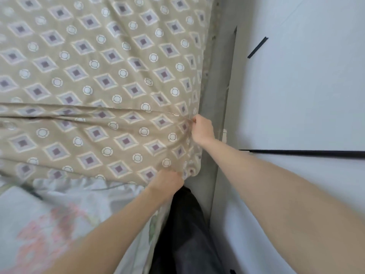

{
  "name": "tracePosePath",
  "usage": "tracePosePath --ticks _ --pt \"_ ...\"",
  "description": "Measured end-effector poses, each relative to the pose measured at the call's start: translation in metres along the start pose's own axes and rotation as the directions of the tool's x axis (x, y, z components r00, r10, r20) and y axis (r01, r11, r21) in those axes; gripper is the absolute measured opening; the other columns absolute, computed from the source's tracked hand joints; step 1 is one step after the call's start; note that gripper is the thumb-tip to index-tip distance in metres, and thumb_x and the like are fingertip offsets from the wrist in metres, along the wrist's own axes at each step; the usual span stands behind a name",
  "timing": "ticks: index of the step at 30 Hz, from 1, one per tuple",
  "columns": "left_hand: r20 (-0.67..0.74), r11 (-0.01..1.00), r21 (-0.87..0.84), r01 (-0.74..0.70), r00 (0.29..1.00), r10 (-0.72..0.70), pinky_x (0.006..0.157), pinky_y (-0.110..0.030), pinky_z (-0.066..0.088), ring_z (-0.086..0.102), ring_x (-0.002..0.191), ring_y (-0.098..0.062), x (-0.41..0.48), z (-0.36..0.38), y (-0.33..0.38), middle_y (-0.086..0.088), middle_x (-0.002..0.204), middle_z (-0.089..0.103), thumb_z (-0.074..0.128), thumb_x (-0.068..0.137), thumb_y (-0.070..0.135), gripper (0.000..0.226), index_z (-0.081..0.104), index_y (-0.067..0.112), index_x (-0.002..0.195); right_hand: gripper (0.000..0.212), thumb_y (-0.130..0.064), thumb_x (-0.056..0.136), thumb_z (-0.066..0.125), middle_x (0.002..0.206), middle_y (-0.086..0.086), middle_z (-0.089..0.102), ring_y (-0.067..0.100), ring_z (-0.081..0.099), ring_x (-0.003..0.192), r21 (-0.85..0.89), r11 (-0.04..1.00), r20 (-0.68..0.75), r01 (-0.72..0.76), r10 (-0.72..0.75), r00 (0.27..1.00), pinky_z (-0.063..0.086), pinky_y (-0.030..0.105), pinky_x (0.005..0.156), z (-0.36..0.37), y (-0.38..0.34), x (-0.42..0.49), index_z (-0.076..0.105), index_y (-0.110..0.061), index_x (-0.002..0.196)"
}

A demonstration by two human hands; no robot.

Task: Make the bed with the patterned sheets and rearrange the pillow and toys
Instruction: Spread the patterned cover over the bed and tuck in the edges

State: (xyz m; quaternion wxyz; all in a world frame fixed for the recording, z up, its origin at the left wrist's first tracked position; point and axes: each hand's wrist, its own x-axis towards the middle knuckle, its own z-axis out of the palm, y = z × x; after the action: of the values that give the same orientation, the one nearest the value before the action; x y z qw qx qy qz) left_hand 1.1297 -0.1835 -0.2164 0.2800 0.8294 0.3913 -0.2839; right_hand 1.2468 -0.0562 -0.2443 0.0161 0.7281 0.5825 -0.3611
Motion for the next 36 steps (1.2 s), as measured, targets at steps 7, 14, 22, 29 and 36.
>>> tracePosePath --ticks 7,14,22,29,36 --pt "-0.337 0.910 -0.415 -0.017 0.932 -0.136 0.088 -0.024 0.040 0.044 0.118 -0.014 -0.028 0.018 -0.004 0.005 0.126 0.049 0.038 0.094 0.004 0.043 0.052 0.023 0.130 0.020 -0.013 0.096 0.045 0.122 0.000 0.052 0.019 0.055 0.098 0.023 0.970 -0.058 0.244 -0.242 0.969 0.046 0.037 0.087 -0.016 -0.025 -0.008 0.053 -0.016 0.113" --pt "-0.372 0.543 -0.839 0.038 0.688 -0.624 0.075 -0.019 0.038 0.053 0.102 -0.011 -0.087 0.023 -0.040 0.012 0.114 0.057 0.042 0.095 0.007 0.031 0.065 0.021 0.113 0.008 -0.019 0.095 0.048 0.098 -0.007 0.056 0.013 0.056 0.081 0.019 0.926 -0.035 0.376 -0.375 0.926 0.050 0.034 0.073 -0.020 -0.090 -0.034 0.055 -0.021 0.096" --pt "0.035 -0.050 -0.998 -0.027 0.400 -0.916 0.083 -0.024 0.039 0.055 0.096 -0.012 -0.178 0.029 -0.113 0.003 0.118 0.060 0.044 0.094 0.010 0.031 0.058 0.019 0.121 0.010 -0.017 0.094 0.049 0.102 -0.008 0.057 0.009 0.055 0.082 -0.090 0.841 0.150 0.534 -0.519 0.842 0.041 0.025 0.067 0.008 -0.199 -0.070 0.057 -0.021 0.099" --pt "0.344 -0.401 -0.899 -0.175 0.284 -0.895 0.094 -0.035 0.045 0.059 0.105 -0.029 -0.218 0.039 -0.180 -0.008 0.129 0.056 0.044 0.097 0.017 0.040 0.045 0.013 0.137 0.018 -0.017 0.095 0.047 0.113 0.000 0.059 0.019 0.053 0.103 -0.167 0.724 0.327 0.669 -0.600 0.731 0.045 0.033 0.084 0.050 -0.299 -0.068 0.059 -0.015 0.108" --pt "0.483 -0.513 -0.818 -0.261 0.174 -0.858 0.103 -0.043 0.041 0.053 0.120 -0.030 -0.217 0.054 -0.249 -0.009 0.137 0.051 0.044 0.098 0.026 0.048 0.035 0.020 0.144 0.030 -0.025 0.096 0.047 0.126 0.003 0.056 0.022 0.049 0.119 -0.192 0.601 0.497 0.776 -0.623 0.605 0.040 0.038 0.098 0.107 -0.372 -0.042 0.055 -0.015 0.123"
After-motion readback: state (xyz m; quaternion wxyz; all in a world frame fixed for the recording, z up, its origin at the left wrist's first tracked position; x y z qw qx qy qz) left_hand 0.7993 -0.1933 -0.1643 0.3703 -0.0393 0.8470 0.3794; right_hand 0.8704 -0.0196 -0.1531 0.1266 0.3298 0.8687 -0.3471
